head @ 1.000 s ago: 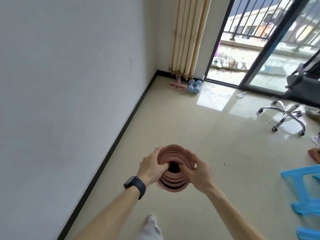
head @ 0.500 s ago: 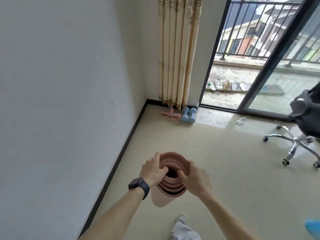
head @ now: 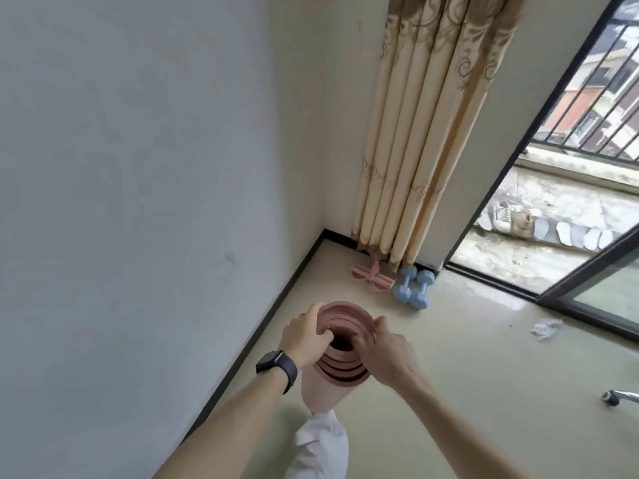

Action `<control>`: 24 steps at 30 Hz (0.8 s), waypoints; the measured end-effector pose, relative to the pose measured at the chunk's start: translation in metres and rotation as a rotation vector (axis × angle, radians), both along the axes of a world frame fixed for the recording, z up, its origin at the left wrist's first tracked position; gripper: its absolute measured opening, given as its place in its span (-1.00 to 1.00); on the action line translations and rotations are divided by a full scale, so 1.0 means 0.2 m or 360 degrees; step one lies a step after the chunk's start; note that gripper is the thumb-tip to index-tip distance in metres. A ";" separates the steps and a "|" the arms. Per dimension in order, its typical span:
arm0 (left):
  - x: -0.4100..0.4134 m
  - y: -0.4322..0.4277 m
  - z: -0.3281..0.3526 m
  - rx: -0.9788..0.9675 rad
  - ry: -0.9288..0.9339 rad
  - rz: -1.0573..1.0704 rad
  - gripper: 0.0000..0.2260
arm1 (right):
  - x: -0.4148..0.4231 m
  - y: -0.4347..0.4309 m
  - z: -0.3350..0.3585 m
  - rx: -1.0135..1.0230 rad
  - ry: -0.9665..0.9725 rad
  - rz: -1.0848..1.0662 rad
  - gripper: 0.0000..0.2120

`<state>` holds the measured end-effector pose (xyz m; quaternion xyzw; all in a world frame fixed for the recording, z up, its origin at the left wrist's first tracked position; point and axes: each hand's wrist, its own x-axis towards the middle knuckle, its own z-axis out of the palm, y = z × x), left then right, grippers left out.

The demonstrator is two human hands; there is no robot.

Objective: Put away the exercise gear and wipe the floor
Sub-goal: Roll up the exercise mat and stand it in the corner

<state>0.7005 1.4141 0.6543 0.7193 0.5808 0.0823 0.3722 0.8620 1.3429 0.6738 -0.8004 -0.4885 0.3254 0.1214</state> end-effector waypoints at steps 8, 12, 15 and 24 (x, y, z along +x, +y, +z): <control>0.28 1.02 -0.05 -0.0046 -0.0056 0.0050 -0.47 | 0.27 1.04 -0.06 0.0022 -0.0087 0.0065 -0.56; 0.42 1.43 -0.02 -0.0091 -0.0040 0.0082 -0.47 | 0.41 1.47 -0.04 0.0075 -0.0119 0.0107 -0.55; 0.52 1.75 -0.05 -0.0142 -0.0094 0.0166 -0.49 | 0.52 1.79 -0.08 0.0080 -0.0127 0.0161 -0.62; 0.85 2.56 -0.20 -0.0261 -0.0134 0.0448 -0.48 | 0.88 2.72 -0.33 0.0102 -0.0084 0.0359 -0.61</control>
